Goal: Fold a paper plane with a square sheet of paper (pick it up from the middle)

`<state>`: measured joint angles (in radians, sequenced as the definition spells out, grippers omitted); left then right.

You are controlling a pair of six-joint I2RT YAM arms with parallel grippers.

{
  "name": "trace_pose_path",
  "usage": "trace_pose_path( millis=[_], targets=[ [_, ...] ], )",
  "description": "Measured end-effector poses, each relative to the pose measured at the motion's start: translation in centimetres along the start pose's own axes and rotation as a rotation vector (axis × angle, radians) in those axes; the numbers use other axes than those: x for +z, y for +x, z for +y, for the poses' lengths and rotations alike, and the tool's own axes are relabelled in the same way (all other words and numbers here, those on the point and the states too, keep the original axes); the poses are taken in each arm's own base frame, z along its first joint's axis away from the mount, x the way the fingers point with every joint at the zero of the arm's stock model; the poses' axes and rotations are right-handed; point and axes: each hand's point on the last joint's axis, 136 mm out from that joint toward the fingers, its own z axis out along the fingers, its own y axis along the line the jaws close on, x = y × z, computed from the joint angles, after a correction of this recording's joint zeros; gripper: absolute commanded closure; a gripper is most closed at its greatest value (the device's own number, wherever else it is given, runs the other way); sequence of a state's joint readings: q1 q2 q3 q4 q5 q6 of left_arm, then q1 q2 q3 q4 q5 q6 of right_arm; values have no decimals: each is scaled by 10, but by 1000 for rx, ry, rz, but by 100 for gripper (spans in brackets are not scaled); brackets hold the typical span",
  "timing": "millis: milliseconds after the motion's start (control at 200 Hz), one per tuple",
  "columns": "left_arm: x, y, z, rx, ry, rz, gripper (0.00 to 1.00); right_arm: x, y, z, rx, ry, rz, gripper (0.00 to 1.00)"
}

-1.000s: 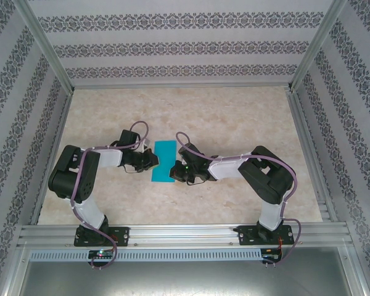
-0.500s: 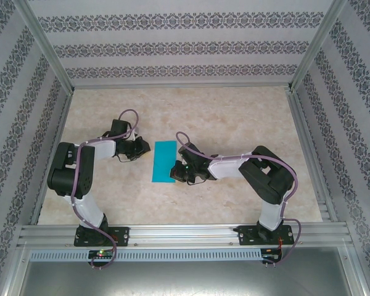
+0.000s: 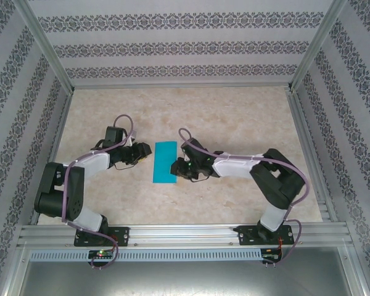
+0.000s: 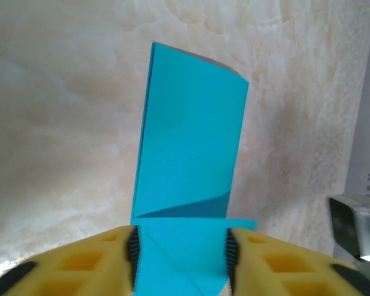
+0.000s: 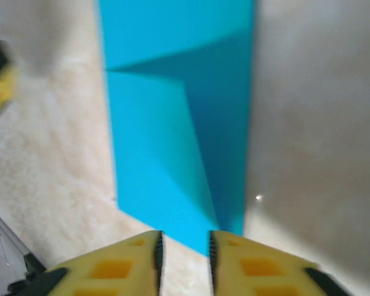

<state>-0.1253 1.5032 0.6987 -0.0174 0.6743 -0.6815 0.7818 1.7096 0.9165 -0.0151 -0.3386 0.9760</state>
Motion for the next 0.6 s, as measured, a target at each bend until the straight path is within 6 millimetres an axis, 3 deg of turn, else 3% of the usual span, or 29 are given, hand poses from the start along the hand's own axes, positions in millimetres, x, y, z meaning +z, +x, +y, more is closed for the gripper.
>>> trace_pose_path(
  millis=[115,220,370,600],
  targets=[
    [-7,2,-2,-19,6,-21,35,-28,-26,23,-75,-53,-89,54],
    [-8,7,1,-45,5,-19,29,-37,-41,21,-112,-54,-129,50],
    [-6,16,3,-71,8,5,22,-27,-46,6,-155,-27,-99,49],
    [-2,24,-2,-92,58,35,20,2,-41,6,-213,-49,9,55]
  ],
)
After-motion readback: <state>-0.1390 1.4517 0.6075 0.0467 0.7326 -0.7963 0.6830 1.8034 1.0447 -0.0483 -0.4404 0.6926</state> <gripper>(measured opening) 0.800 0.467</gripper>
